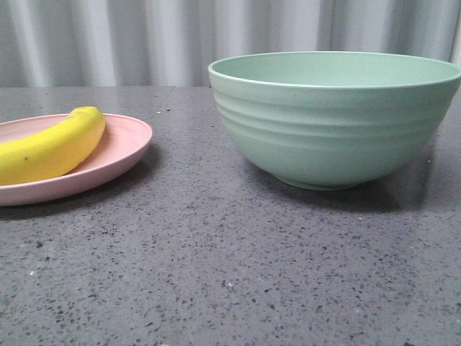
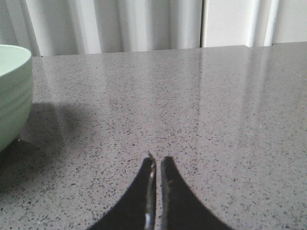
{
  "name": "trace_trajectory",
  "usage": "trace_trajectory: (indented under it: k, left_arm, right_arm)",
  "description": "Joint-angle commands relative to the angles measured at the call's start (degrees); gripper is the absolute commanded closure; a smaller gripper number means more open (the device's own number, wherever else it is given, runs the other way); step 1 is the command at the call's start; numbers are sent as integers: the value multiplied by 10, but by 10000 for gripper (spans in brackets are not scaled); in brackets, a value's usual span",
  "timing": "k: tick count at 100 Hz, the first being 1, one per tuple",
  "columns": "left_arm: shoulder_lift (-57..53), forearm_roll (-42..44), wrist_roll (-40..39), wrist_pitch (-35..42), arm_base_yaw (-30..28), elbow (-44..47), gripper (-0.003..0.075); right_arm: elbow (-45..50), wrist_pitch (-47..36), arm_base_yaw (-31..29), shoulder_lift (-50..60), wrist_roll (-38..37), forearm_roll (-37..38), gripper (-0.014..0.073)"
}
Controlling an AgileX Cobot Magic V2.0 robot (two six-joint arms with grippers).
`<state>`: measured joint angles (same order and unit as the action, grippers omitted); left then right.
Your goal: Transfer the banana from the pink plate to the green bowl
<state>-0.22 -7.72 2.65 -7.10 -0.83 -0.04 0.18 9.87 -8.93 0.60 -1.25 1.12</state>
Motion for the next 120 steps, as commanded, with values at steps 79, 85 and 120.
trace_trajectory:
  k: [79,85,120]
  left_arm:
    - [264,-13,-5,104,3,-220,407]
    - [274,-21,-5,109,3,-220,360]
    - [354,-21,-5,31,42,-283,361]
  right_arm:
    - [-194,53,-3,-215,1,-68,657]
    - [-194,53,-3,-216,1,-68,657]
    - [-194,53,-3,-216,1,-68,657]
